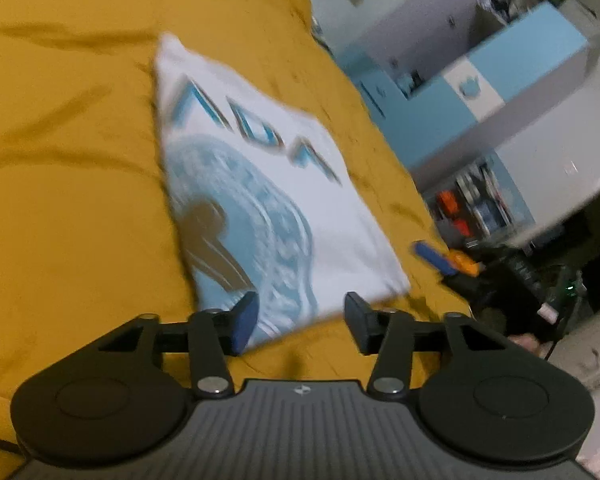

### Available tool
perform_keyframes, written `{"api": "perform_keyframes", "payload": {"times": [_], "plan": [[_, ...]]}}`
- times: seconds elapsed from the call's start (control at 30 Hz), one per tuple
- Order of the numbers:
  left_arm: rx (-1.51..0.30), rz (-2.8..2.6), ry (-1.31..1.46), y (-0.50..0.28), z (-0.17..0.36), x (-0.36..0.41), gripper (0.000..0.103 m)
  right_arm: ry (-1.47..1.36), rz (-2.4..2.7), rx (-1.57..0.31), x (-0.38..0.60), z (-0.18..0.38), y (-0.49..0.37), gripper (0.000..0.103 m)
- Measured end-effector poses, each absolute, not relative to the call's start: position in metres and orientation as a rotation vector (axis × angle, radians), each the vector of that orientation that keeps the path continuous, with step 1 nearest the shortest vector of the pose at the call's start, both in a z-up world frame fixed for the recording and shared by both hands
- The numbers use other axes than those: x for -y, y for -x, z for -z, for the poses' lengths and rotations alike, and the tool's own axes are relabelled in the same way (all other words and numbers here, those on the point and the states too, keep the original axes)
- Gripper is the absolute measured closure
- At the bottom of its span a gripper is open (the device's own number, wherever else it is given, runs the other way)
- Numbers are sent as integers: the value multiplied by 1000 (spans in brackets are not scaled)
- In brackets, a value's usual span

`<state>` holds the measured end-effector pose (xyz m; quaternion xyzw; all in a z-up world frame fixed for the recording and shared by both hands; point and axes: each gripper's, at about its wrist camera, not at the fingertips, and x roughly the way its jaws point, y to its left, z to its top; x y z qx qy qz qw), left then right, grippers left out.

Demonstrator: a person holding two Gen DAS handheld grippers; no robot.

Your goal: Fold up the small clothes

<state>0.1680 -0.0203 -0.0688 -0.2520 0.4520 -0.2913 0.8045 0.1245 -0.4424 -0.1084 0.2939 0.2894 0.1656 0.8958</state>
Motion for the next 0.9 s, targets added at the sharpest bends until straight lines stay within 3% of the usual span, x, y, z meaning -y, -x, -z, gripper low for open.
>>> {"api": "perform_keyframes", "payload": {"times": [0.03, 0.13, 0.27, 0.6, 0.77, 0.9], "plan": [[-953, 598, 538, -169, 65, 13, 32, -603, -350, -586, 447, 102, -138, 29], [-950, 553, 579, -171, 71, -1, 31, -634, -377, -594, 464, 96, -184, 29], [-999, 515, 600, -176, 90, -3, 31, -714, -468, -742, 481, 120, -246, 29], [-1107, 567, 591, -191, 116, 2, 31, -852, -442, -924, 486, 180, -319, 24], [-1131, 635, 509, -191, 119, 24, 17, -804, -444, -977, 469, 197, -347, 22], [-1155, 661, 603, -197, 124, 28, 14, -839, -502, -989, 460, 209, -371, 20]]}}
